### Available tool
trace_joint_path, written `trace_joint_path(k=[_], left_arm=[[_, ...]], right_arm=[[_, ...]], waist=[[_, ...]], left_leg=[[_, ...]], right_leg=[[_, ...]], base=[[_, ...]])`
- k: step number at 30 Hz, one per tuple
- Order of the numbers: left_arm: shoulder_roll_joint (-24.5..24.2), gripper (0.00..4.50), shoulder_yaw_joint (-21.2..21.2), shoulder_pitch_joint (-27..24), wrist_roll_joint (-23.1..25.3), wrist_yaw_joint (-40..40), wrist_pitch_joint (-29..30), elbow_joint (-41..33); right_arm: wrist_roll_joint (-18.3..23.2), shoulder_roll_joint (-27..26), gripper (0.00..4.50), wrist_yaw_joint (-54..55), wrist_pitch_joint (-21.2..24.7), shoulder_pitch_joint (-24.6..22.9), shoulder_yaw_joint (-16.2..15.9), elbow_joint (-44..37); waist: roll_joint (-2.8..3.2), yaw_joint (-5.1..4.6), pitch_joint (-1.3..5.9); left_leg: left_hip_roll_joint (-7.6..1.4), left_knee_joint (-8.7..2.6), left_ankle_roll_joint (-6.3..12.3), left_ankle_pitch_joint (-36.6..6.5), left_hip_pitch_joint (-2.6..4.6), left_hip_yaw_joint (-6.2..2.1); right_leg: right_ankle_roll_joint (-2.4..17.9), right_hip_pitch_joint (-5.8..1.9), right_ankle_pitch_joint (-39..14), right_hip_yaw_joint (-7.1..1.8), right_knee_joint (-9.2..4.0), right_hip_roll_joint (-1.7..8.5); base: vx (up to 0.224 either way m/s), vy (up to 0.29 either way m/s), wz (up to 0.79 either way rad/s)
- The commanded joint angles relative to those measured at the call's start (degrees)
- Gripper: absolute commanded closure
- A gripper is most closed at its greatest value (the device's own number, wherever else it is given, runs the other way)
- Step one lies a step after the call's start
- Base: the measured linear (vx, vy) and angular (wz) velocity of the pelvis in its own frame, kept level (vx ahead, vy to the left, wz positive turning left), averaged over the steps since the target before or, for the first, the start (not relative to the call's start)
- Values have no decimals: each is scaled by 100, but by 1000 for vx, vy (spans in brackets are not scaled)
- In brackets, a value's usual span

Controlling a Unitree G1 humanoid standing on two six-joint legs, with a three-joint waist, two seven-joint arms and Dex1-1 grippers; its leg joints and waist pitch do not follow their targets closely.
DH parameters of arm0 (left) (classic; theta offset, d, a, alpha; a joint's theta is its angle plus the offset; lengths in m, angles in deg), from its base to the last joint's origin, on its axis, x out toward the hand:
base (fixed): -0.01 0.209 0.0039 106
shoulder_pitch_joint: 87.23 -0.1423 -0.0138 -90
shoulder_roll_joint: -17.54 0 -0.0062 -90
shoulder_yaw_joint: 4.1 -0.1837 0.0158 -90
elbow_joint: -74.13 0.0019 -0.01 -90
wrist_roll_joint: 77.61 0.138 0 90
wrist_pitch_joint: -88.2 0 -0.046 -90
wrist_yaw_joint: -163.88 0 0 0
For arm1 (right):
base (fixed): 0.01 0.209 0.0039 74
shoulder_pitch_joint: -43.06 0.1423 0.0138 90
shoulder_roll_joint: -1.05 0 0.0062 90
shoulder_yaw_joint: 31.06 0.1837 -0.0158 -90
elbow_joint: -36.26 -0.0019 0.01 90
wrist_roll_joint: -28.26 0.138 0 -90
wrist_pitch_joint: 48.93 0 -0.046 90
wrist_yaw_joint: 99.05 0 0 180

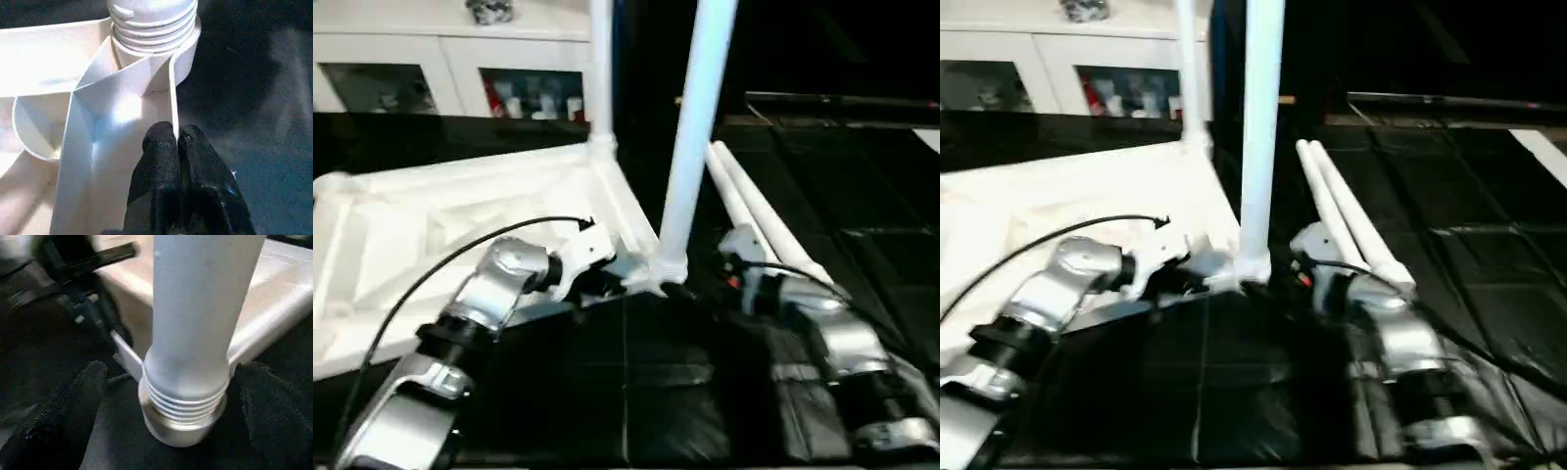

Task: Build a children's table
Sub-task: Rotate leg to tighten

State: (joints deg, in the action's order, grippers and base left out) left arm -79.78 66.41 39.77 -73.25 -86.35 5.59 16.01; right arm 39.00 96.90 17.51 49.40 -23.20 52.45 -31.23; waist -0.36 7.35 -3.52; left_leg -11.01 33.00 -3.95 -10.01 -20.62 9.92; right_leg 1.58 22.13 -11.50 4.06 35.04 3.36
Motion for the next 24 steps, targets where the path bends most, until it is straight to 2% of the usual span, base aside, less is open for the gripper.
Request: trace_joint_path(k=[1,3,4,9,11,20,24], left_arm=[[-37,450,-257,147,32,-438,-388,-21],[-72,450,-290,153,20,-561,-469,-10],[-107,450,-328,158,3,-696,-544,-10],[-158,450,-411,181,8,-903,-751,15],[-157,450,-413,186,9,-927,-797,37],[-217,450,-453,117,9,-1087,-947,-20],[-232,450,-456,105,3,-1100,-951,-27]], right_arm=[[-7,92,6,-362,-41,-21,-170,-86],[-29,114,6,-459,-66,14,-227,-50],[-56,118,6,-547,-91,69,-287,21],[-70,91,6,-709,-105,191,-453,118],[-65,85,31,-733,-105,204,-470,128],[-72,46,87,-874,-162,259,-594,225],[-41,52,132,-906,-158,264,-601,230]], waist=[[37,16,409],[38,41,410],[37,72,406],[17,87,405],[12,88,407],[2,96,414],[1,101,421]], left_leg=[[-266,-315,353,-926,62,-56],[-270,-317,321,-961,63,-56],[-282,-322,268,-1040,84,-57],[-280,-333,214,-1028,70,-64],[-278,-332,219,-1012,65,-63],[-276,-323,250,-908,49,-61],[-273,-318,260,-849,46,-61]], right_leg=[[1336,-286,-457,-301,-374,515],[1319,-284,-585,-305,-381,525],[1316,-260,-722,-306,-387,531],[1270,-267,-805,-309,-377,536],[1242,-267,-817,-306,-376,534],[1233,-269,-731,-301,-361,531],[1227,-273,-694,-300,-354,533]], base=[[0,0,0],[0,0,0],[0,0,0],[0,0,0],[0,0,0],[0,0,0],[0,0,0]])
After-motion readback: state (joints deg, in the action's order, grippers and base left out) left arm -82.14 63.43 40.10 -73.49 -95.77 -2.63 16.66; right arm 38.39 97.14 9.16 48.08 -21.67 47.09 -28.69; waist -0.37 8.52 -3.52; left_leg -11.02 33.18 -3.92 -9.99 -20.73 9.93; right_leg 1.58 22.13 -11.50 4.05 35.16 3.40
